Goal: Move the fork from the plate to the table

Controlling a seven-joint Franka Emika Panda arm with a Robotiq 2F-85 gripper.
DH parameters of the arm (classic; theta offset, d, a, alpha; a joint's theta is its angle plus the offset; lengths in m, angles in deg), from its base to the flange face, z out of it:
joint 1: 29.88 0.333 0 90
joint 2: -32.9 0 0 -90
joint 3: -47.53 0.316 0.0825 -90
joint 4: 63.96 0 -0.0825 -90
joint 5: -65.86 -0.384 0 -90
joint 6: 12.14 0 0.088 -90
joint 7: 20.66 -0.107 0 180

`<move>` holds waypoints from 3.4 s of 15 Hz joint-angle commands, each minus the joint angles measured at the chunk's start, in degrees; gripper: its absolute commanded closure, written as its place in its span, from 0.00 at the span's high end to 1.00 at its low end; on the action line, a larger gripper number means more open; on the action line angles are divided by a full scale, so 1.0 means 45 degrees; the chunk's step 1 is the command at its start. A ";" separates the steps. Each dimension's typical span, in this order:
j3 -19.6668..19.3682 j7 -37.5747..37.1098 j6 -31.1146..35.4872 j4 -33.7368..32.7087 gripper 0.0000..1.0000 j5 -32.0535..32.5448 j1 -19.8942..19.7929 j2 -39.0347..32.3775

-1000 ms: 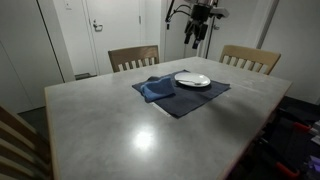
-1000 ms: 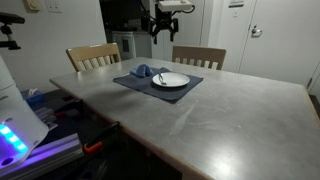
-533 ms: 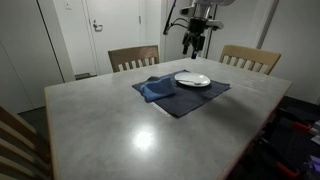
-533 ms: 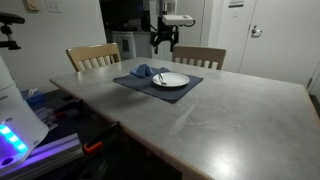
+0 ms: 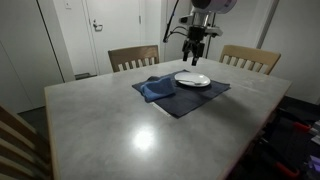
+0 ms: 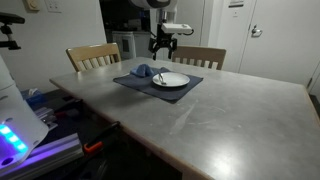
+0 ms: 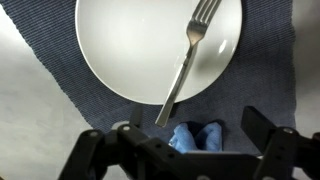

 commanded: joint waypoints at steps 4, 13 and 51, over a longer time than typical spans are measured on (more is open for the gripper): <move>0.0522 0.0345 -0.0323 -0.0820 1.00 -0.0068 -0.0620 -0.1011; 0.0628 -0.0064 -0.0544 -0.0870 1.00 0.0245 -0.0456 -0.1238; 0.0658 -0.2918 0.2071 -0.0657 0.77 0.2800 -0.0430 -0.2830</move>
